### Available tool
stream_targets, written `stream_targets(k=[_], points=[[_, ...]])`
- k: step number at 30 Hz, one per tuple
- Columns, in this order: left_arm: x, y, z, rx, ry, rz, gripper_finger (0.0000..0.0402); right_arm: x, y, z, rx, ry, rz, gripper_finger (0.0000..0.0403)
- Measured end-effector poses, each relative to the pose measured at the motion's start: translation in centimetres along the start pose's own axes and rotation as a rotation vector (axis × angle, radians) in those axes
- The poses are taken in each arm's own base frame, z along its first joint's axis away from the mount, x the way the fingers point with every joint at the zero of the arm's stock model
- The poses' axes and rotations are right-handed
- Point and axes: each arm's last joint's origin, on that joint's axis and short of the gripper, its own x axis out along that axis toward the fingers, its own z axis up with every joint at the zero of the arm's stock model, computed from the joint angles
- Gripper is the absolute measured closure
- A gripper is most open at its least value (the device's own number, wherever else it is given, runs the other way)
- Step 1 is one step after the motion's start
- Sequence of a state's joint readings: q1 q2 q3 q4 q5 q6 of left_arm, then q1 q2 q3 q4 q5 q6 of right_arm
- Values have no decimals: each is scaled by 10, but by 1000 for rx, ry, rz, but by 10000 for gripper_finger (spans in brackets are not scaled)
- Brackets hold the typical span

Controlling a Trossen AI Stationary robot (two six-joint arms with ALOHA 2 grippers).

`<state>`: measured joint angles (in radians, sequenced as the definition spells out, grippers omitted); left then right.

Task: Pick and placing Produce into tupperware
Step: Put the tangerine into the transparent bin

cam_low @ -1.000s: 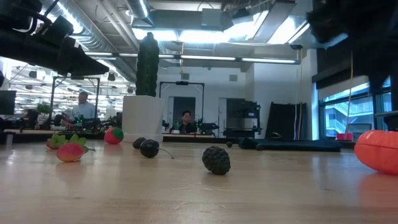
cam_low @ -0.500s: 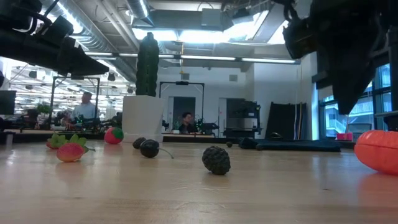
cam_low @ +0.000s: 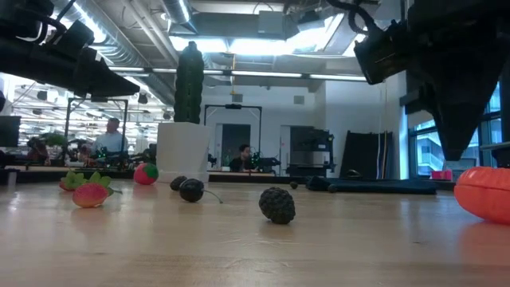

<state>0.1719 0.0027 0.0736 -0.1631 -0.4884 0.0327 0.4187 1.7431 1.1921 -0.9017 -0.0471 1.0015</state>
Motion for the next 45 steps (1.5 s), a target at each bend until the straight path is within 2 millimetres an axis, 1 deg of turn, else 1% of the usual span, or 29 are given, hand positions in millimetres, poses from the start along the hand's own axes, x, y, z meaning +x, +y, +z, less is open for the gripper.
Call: stream_targets(k=[5, 7, 12, 19, 28, 36, 45], points=[[0, 0, 0, -5, 0, 0, 193, 3, 9, 6, -35, 45, -68, 99], [0, 0, 0, -5, 0, 0, 193, 6, 13, 8, -64, 53, -64, 99], [0, 0, 0, -5, 0, 0, 193, 15, 18, 5, -162, 98, -74, 99], [0, 0, 0, -5, 0, 0, 193, 17, 22, -3, -233, 105, -85, 99], [0, 0, 0, -6, 0, 0, 193, 25, 17, -6, -232, 105, -109, 99], [0, 0, 0, -6, 0, -1, 193, 39, 11, -9, -230, 97, -96, 99], [0, 0, 0, -7, 0, 0, 193, 47, 6, -11, -200, 99, -100, 99]])
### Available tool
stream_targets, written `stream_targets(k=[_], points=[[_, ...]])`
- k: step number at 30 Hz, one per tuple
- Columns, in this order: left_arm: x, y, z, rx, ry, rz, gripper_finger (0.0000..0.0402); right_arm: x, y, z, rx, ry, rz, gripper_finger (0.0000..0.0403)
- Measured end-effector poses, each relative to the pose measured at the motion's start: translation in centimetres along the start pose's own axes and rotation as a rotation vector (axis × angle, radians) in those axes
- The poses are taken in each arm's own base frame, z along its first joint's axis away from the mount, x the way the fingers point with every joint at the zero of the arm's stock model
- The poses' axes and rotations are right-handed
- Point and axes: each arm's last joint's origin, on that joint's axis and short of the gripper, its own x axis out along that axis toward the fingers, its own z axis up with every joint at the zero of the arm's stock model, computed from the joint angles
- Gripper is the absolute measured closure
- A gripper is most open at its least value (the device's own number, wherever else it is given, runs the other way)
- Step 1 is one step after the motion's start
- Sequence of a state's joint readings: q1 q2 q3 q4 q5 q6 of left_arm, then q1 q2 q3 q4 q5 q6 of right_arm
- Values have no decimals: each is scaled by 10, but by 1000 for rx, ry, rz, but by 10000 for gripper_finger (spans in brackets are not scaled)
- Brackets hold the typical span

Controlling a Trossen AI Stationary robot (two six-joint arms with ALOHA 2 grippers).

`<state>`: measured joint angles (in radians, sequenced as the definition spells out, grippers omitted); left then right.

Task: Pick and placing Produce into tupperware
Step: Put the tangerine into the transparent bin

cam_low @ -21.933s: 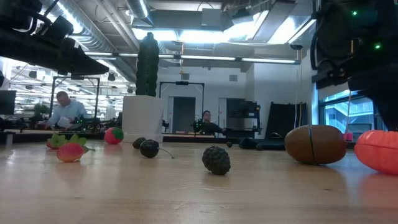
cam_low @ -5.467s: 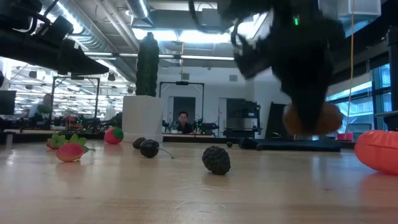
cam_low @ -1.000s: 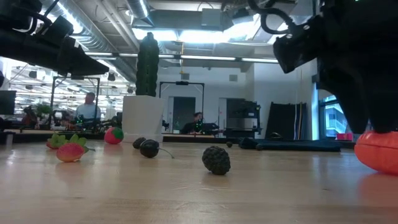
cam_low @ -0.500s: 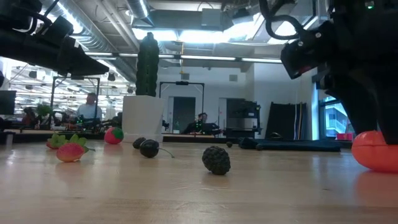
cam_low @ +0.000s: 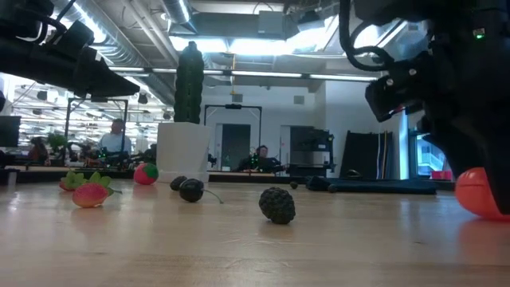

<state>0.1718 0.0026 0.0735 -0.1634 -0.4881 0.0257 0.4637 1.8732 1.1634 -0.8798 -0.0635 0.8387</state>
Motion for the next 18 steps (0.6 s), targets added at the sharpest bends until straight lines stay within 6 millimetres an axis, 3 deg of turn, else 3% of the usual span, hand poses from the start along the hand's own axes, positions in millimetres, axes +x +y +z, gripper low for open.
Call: stream_targets(k=[5, 11, 18], points=[[0, 0, 0, 0, 0, 0, 193, 5, -3, -2, 24, 16, 2, 106], [0, 0, 0, 0, 0, 0, 193, 5, -2, -2, 21, 15, 8, 158], [0, 0, 0, 0, 0, 0, 193, 5, -2, -2, 24, 13, 12, 159]])
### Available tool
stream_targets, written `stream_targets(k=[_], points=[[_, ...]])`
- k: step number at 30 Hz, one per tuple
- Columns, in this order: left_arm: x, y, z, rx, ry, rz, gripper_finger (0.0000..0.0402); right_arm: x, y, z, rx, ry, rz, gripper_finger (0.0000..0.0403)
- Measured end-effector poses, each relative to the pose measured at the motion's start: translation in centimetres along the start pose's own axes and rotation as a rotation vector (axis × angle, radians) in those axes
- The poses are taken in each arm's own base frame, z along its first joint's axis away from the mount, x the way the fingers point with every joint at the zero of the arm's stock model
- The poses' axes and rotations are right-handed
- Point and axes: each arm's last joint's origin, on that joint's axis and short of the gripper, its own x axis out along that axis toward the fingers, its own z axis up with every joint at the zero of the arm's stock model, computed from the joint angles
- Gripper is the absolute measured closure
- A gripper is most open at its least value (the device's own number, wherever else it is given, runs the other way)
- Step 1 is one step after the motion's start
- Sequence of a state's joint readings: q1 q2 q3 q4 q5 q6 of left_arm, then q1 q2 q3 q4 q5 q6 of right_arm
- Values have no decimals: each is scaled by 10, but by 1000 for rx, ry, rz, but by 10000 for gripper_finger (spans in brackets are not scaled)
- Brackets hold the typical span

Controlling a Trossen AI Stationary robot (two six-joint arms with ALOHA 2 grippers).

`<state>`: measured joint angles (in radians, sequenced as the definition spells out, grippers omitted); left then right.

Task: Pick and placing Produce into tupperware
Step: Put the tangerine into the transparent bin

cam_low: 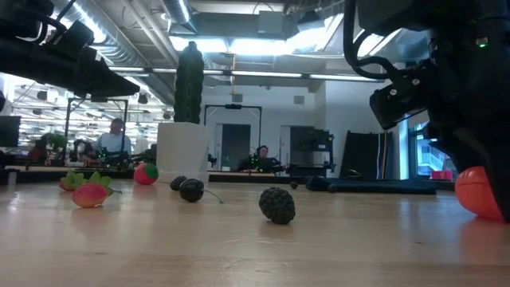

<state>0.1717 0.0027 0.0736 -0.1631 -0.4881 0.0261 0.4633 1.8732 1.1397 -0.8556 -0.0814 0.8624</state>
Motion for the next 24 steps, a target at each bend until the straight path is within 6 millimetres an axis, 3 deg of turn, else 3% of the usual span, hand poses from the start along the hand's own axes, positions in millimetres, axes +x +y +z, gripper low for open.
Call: stream_targets(k=[7, 16, 24], points=[[0, 0, 0, 0, 0, 0, 193, -11, 7, 5, 18, -12, 27, 168], [0, 0, 0, 0, 0, 0, 193, -59, 17, 8, 23, 25, -15, 245], [0, 0, 0, 0, 0, 0, 193, -84, 23, 0, 59, 54, -55, 264]])
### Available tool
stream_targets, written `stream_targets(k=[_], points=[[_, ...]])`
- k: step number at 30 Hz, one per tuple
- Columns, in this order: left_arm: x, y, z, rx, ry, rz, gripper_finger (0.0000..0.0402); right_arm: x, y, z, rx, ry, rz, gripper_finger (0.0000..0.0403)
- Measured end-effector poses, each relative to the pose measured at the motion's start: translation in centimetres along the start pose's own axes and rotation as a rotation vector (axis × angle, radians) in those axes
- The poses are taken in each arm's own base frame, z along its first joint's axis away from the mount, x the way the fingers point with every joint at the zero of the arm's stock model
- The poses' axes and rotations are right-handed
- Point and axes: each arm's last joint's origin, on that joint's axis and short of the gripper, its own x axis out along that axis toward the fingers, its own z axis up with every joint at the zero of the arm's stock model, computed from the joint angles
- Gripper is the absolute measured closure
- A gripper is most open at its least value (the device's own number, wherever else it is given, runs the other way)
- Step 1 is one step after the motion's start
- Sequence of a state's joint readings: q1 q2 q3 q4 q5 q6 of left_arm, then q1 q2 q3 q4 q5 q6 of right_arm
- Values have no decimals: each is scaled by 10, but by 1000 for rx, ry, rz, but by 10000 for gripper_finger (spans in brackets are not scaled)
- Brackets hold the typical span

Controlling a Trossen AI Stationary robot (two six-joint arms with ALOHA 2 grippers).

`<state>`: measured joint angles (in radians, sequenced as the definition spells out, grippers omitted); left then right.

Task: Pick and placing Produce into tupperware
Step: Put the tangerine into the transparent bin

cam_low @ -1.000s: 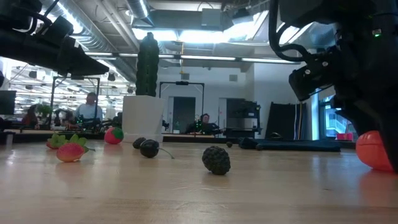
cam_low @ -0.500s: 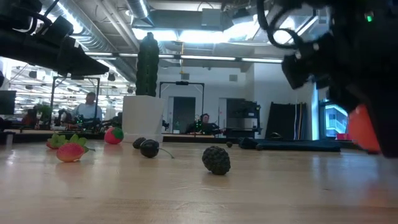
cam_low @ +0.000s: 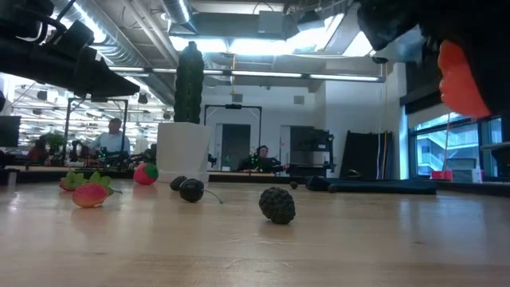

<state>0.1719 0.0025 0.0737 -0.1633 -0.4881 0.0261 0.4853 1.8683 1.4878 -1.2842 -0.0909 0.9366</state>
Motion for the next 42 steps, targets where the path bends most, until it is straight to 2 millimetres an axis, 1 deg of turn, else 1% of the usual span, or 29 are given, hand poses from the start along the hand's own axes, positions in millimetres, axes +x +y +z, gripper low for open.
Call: stream_targets(k=[2, 6, 13, 16, 20, 24, 26, 35, 42], points=[[0, 0, 0, 0, 0, 0, 193, -2, 0, -9, 21, 29, -51, 262], [0, 0, 0, 0, 0, 0, 193, -1, 2, -34, 84, 96, -161, 256], [0, 0, 0, 1, 0, 0, 193, -3, 22, -74, 240, 31, -130, 265], [0, 0, 0, 1, 0, 0, 193, 3, 28, -89, 301, 16, -138, 265], [0, 0, 0, 0, 0, 0, 193, 21, 28, -104, 361, 6, -177, 252], [0, 0, 0, -22, 1, 0, 193, 35, 26, -112, 390, 0, -202, 242], [0, 0, 0, -26, 0, 0, 193, 40, 23, -113, 402, 0, -219, 241], [0, 0, 0, -25, 0, 0, 193, 48, 19, -113, 430, 4, -248, 244], [0, 0, 0, -25, 0, 0, 193, 48, 19, -113, 427, 7, -242, 243]])
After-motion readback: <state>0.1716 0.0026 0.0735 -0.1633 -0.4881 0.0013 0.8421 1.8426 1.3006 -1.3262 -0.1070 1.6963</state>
